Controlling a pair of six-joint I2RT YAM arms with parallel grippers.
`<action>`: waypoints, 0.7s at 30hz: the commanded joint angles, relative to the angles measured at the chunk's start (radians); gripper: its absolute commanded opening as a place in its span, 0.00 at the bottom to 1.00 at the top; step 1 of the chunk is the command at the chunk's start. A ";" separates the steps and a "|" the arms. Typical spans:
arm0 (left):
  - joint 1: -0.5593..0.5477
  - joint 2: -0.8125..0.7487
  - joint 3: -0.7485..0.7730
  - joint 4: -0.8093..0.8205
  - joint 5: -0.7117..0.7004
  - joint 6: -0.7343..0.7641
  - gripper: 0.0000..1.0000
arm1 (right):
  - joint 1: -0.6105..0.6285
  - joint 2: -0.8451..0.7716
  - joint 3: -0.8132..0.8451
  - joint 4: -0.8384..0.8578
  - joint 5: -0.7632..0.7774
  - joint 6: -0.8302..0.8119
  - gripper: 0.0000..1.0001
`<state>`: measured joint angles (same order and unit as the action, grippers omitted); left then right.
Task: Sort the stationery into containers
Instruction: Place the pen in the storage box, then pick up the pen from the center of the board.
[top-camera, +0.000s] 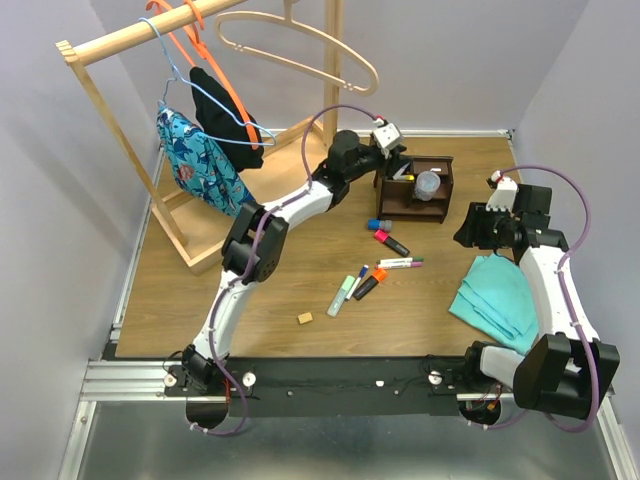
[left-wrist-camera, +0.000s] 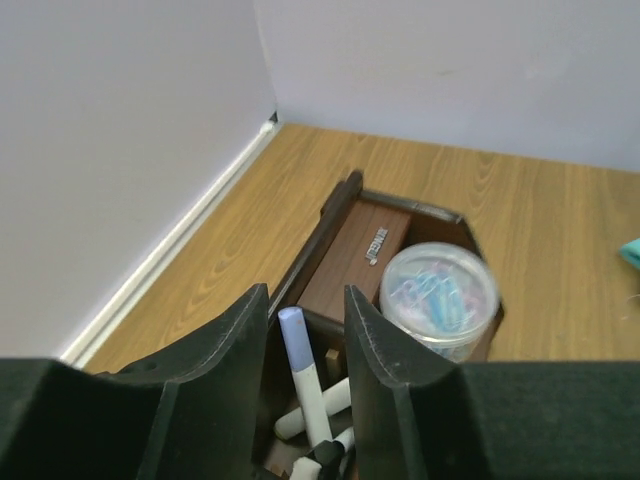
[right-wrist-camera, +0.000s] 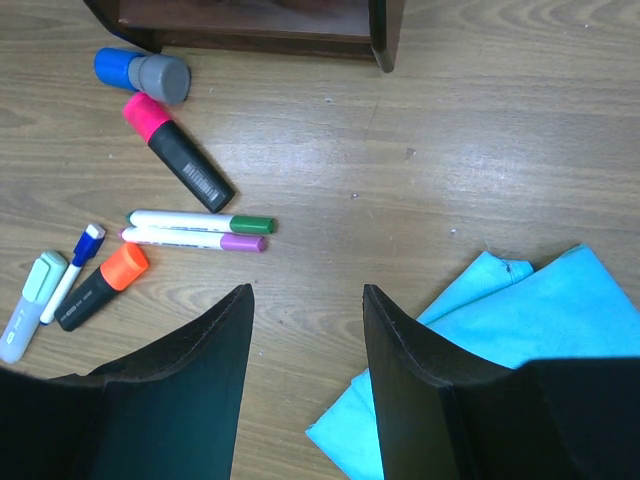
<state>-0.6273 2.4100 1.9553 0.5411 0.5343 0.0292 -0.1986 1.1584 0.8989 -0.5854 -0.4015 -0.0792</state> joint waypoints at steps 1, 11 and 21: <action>0.003 -0.219 -0.106 0.052 0.012 -0.008 0.46 | -0.010 -0.048 0.009 0.019 -0.008 -0.005 0.56; -0.080 -0.627 -0.640 -0.238 0.190 0.093 0.44 | -0.012 -0.141 -0.061 0.004 -0.048 -0.010 0.56; -0.258 -0.562 -0.561 -0.874 -0.161 0.058 0.47 | -0.012 -0.175 -0.077 0.009 -0.039 0.006 0.57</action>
<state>-0.8509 1.8076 1.3743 -0.0669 0.5442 0.1307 -0.2039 1.0107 0.8413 -0.5781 -0.4232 -0.0788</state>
